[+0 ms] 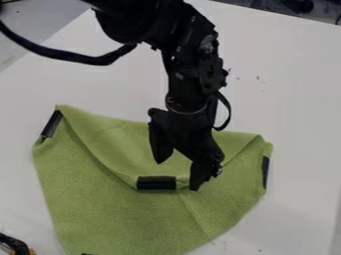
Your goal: Fold the cloth from top left to bottom right
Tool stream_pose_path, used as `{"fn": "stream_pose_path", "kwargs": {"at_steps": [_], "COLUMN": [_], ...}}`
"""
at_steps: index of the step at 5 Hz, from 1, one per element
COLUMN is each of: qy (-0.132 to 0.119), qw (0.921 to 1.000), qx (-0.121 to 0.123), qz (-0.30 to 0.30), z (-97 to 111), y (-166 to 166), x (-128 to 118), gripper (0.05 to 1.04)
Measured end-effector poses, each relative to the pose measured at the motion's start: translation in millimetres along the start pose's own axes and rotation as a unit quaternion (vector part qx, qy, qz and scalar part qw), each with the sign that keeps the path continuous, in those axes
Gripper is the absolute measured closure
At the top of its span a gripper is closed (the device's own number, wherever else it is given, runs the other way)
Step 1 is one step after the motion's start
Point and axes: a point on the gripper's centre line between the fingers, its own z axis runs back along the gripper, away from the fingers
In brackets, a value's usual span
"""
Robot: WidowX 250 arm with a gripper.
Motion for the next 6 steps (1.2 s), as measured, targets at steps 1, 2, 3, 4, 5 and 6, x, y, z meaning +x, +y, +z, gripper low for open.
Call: {"fn": "stream_pose_path", "kwargs": {"at_steps": [1, 2, 3, 4, 5, 6], "qy": [0.012, 0.016, 0.007, -0.006, -0.022, -0.034], "qw": [0.9999, 0.9994, 0.9979, 0.9953, 0.9914, 0.9883], "qx": [-0.001, 0.007, 0.020, 0.026, 0.015, 0.001], "qz": [0.004, 0.030, 0.061, 0.093, 0.128, 0.148], "z": [-5.8, -8.5, -2.2, -1.9, -13.6, -23.1], "y": [-0.5, -5.5, -10.0, -15.1, -22.7, -28.3], "x": [-3.9, -22.9, -44.9, -73.5, -103.0, -119.0], "gripper": [0.083, 0.083, 0.083, 0.083, 0.083, 0.083]}}
